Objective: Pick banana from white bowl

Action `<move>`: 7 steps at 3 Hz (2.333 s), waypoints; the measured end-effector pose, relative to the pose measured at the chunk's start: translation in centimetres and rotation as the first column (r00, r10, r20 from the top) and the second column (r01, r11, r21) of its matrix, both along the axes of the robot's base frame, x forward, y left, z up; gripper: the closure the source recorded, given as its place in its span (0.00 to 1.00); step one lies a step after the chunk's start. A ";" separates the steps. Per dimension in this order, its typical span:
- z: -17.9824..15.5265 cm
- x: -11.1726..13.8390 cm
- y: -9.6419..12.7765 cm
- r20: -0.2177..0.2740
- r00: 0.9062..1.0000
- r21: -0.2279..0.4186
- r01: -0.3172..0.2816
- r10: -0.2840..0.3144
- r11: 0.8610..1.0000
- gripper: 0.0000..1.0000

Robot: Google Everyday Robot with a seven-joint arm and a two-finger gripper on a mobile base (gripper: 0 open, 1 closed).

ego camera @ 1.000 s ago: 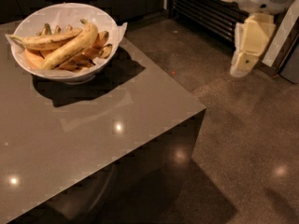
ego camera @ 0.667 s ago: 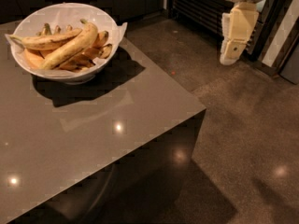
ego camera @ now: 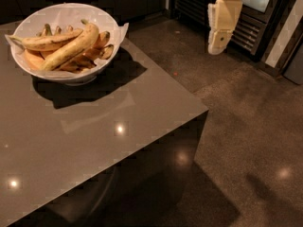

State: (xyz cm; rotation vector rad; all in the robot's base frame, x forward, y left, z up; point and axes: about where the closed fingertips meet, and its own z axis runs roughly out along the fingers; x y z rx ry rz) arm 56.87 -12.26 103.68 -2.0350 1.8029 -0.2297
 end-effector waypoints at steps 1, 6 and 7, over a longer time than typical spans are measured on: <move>0.8 1.2 0.6 0.039 0.998 0.007 -0.052 0.052 0.999 0.00; 2.2 7.9 9.4 0.139 0.901 -0.086 -0.401 0.410 0.912 0.00; 1.4 9.8 12.9 0.125 0.859 -0.120 -0.484 0.497 0.867 0.00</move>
Offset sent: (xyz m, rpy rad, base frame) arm 0.0464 0.0493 0.0303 -0.0564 -0.0690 0.3398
